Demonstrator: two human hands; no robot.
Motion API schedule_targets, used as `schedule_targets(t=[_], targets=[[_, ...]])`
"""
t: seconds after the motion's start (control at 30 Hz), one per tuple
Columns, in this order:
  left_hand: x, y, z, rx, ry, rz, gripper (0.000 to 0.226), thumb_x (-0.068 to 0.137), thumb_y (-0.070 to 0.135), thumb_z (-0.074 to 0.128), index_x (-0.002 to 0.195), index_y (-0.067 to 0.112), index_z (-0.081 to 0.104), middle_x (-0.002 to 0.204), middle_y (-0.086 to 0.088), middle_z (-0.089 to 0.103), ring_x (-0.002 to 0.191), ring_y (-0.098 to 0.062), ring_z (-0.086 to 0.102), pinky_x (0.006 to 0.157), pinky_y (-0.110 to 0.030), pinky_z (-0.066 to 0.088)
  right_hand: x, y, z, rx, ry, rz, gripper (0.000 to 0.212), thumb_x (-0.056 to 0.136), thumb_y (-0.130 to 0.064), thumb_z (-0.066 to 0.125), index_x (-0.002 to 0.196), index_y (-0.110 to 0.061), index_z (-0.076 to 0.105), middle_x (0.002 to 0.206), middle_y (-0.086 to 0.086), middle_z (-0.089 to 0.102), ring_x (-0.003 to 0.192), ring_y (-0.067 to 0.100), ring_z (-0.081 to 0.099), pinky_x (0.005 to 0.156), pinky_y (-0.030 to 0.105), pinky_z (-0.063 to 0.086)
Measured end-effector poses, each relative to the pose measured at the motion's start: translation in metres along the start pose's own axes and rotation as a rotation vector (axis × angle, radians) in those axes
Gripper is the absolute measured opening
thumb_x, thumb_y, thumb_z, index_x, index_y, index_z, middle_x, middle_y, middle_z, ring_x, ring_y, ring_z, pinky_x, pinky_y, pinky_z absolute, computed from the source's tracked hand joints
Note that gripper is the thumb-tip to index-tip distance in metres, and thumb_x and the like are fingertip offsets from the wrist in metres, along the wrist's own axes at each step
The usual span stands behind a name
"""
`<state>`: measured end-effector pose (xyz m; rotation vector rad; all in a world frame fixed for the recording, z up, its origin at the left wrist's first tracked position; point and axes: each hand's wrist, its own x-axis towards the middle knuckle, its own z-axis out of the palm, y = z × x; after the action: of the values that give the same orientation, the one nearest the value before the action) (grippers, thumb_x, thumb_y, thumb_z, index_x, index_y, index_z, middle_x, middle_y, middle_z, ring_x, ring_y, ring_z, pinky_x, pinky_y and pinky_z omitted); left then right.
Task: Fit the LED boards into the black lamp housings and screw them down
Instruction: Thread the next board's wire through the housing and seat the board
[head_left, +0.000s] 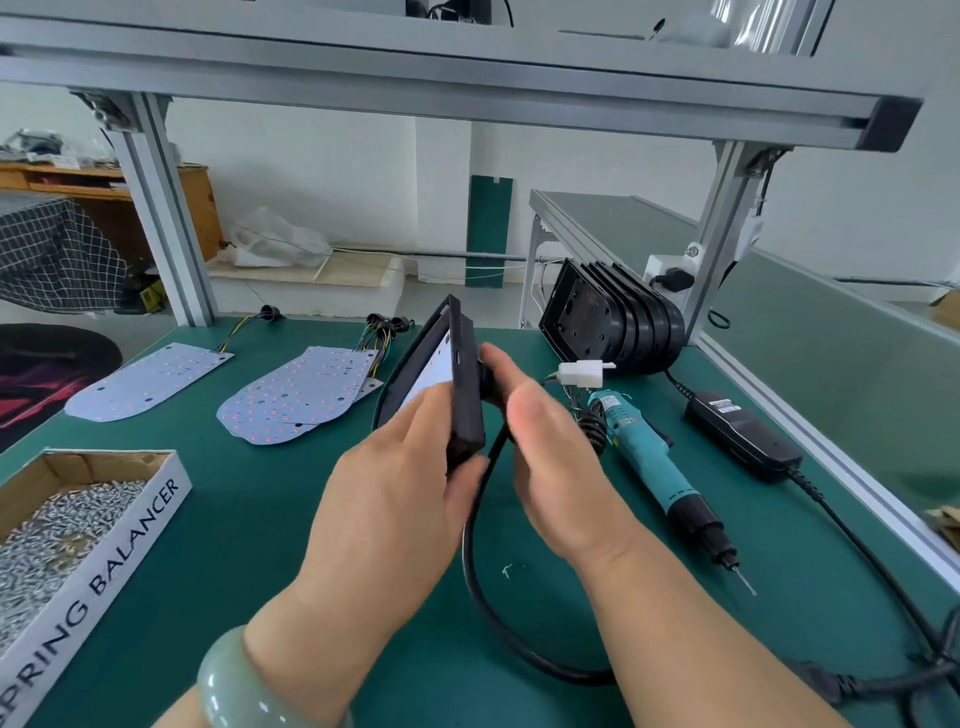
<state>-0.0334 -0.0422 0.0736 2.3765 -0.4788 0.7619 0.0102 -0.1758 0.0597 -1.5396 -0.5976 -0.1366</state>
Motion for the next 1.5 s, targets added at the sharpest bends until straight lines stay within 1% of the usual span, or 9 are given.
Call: schedule_targets(t=[0.2, 0.33, 0.53, 0.7, 0.83, 1.03, 1.13, 1.3, 1.5], targets=[[0.005, -0.017, -0.008, -0.356, -0.049, -0.083, 0.050, 0.072, 0.037, 0.062, 0.119, 0.047, 0.051, 0.119, 0.034, 0.056, 0.108, 0.018, 0.048, 0.085, 0.004, 0.031, 0.001, 0.007, -0.010, -0.042, 0.105, 0.001, 0.066, 0.061, -0.035, 0.067, 0.125, -0.038, 0.049, 0.123, -0.016, 0.063, 0.120, 0.005, 0.055, 0.102, 0.028, 0.043], [0.016, -0.055, -0.016, -0.312, 0.039, -0.351, 0.079, 0.072, 0.044, 0.076, 0.140, 0.038, 0.037, 0.131, 0.028, 0.050, 0.119, 0.008, 0.046, 0.098, -0.013, 0.032, 0.001, 0.002, -0.020, 0.164, -0.001, 0.073, 0.069, 0.059, -0.029, 0.067, 0.126, -0.019, 0.054, 0.125, -0.002, 0.065, 0.119, 0.017, 0.057, 0.102, 0.034, 0.044], [0.018, -0.071, -0.004, -0.719, -0.191, -0.574, 0.035, 0.049, 0.029, 0.091, 0.077, 0.018, 0.073, 0.077, 0.001, 0.075, 0.068, -0.015, 0.070, 0.062, -0.025, 0.055, 0.000, -0.004, -0.001, -0.018, 0.062, 0.135, 0.106, 0.061, -0.088, 0.050, 0.145, -0.025, 0.036, 0.149, -0.017, 0.036, 0.143, 0.010, 0.029, 0.119, 0.039, 0.018], [0.017, -0.072, -0.008, -1.108, -0.240, -0.894, 0.034, 0.067, 0.019, 0.069, 0.095, 0.001, 0.068, 0.089, -0.016, 0.075, 0.071, -0.026, 0.073, 0.052, -0.032, 0.057, -0.006, 0.012, -0.023, -0.411, 0.193, 0.081, 0.045, 0.092, -0.071, 0.017, 0.109, -0.043, 0.048, 0.113, -0.029, 0.039, 0.114, -0.005, 0.037, 0.092, 0.020, 0.026], [0.013, -0.060, 0.005, -0.867, -0.344, -0.942, 0.016, 0.085, 0.011, 0.067, 0.096, 0.000, 0.069, 0.087, -0.016, 0.075, 0.077, -0.032, 0.073, 0.069, -0.045, 0.060, 0.002, 0.018, -0.019, -0.251, 0.202, 0.168, 0.058, 0.085, -0.080, 0.022, 0.069, -0.025, 0.031, 0.067, -0.007, 0.042, 0.060, 0.011, 0.051, 0.057, 0.023, 0.044], [0.014, -0.070, 0.020, -0.449, -0.291, -0.942, 0.026, 0.085, 0.022, 0.070, 0.096, -0.001, 0.067, 0.093, -0.017, 0.072, 0.082, -0.034, 0.068, 0.077, -0.041, 0.056, 0.003, 0.012, -0.021, -0.402, 0.041, 0.453, 0.056, 0.095, -0.063, 0.033, 0.138, -0.029, 0.045, 0.158, -0.007, 0.017, 0.127, 0.011, 0.031, 0.099, 0.026, 0.041], [0.017, -0.072, 0.022, -0.378, -0.291, -0.942, 0.030, 0.084, 0.023, 0.070, 0.091, -0.006, 0.067, 0.092, -0.020, 0.071, 0.073, -0.031, 0.064, 0.065, -0.031, 0.046, 0.001, -0.002, -0.029, -0.677, -0.150, 0.595, 0.046, 0.102, -0.041, 0.037, 0.144, -0.025, 0.040, 0.161, -0.009, 0.013, 0.144, 0.012, 0.022, 0.115, 0.037, 0.027], [0.019, -0.073, 0.022, -0.355, -0.301, -0.924, 0.024, 0.083, 0.022, 0.071, 0.087, -0.002, 0.067, 0.079, -0.011, 0.069, 0.065, -0.027, 0.060, 0.059, -0.028, 0.046, -0.008, -0.029, -0.026, -1.305, -0.146, 0.471, 0.042, 0.090, -0.059, 0.045, 0.080, -0.019, 0.052, 0.089, 0.000, 0.060, 0.093, 0.026, 0.058, 0.068, 0.032, 0.042], [0.020, -0.080, 0.017, -0.476, -0.320, -1.010, 0.032, 0.082, 0.024, 0.073, 0.101, -0.001, 0.067, 0.099, -0.021, 0.071, 0.094, -0.040, 0.067, 0.090, -0.054, 0.052, -0.041, -0.022, -0.031, -1.110, -0.648, 0.614, 0.079, 0.049, -0.068, 0.080, 0.111, -0.032, 0.046, 0.131, -0.015, 0.027, 0.127, 0.012, 0.032, 0.101, 0.031, 0.038]])
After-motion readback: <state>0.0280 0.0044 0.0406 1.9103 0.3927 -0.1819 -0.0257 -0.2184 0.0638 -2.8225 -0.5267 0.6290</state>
